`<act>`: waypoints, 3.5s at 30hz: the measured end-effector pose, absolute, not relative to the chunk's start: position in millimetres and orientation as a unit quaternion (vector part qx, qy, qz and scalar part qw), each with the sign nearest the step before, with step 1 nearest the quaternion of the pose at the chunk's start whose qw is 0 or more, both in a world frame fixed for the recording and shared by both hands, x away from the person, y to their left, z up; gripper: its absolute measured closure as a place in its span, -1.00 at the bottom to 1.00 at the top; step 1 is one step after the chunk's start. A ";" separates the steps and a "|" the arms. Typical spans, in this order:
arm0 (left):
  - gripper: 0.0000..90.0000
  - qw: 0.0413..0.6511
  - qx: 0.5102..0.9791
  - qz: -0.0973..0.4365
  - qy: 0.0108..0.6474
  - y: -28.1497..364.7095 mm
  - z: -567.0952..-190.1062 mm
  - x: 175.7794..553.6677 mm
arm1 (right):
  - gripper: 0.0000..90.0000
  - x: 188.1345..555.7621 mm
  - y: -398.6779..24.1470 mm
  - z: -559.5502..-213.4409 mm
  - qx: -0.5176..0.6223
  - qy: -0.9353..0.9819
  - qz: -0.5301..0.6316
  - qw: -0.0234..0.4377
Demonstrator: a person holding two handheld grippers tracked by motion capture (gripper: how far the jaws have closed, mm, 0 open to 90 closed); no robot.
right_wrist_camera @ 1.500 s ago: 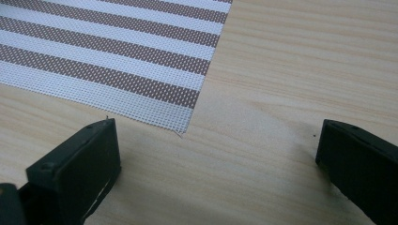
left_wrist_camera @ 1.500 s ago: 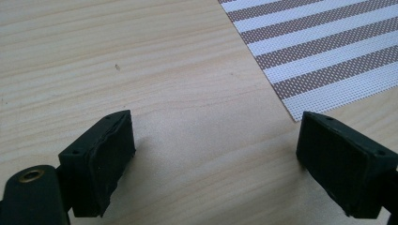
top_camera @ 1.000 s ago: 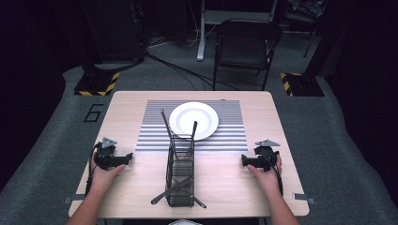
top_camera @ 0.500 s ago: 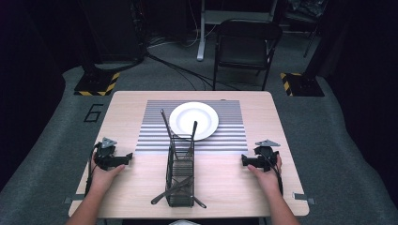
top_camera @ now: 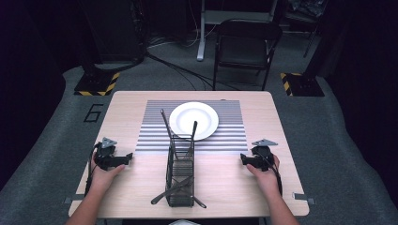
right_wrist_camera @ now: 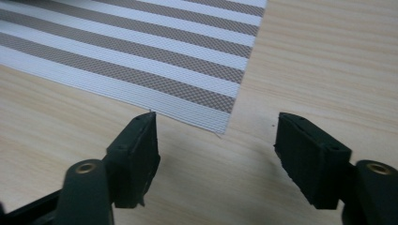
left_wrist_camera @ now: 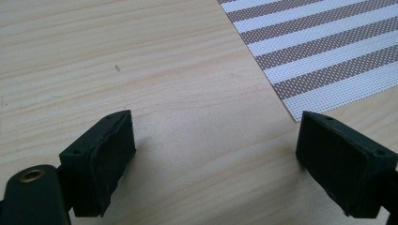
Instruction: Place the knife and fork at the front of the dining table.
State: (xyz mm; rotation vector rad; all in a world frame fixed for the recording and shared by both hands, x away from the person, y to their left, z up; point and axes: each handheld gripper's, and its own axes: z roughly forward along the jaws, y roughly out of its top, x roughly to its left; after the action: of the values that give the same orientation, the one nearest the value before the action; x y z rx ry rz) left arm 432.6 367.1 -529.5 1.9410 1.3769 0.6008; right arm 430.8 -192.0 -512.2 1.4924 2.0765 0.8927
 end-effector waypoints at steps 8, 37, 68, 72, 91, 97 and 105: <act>-0.74 0.337 0.745 0.229 0.528 367.2 -529.6 432.4 | -0.07 424.8 -176.8 -497.7 0.498 0.773 0.325 0.220; -0.74 0.333 0.749 0.226 0.526 367.3 -528.9 432.1 | 0.14 421.7 -148.9 -444.3 0.448 0.795 0.373 0.167; -0.74 0.336 0.749 0.225 0.525 367.1 -529.0 432.0 | 0.29 435.3 -92.6 -393.7 0.366 0.828 0.403 0.131; -0.74 0.335 0.749 0.225 0.525 367.1 -529.0 432.1 | 0.35 435.7 -82.9 -391.5 0.359 0.832 0.405 0.122; -0.74 0.336 0.749 0.225 0.525 367.1 -529.0 432.1 | 0.43 441.3 -46.8 -382.7 0.327 0.844 0.414 0.100; -0.74 0.335 0.749 0.225 0.525 367.1 -529.0 432.0 | 0.43 445.6 -37.8 -382.9 0.321 0.846 0.415 0.099; -0.74 0.336 0.749 0.225 0.525 367.2 -529.0 432.1 | 0.46 451.2 -30.2 -382.9 0.312 0.849 0.415 0.099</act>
State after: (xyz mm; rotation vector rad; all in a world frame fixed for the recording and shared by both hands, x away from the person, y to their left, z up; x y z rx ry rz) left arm 432.1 367.2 -529.0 1.9532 1.3703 0.5864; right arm 451.2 -30.2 -382.9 0.9239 2.5102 1.2273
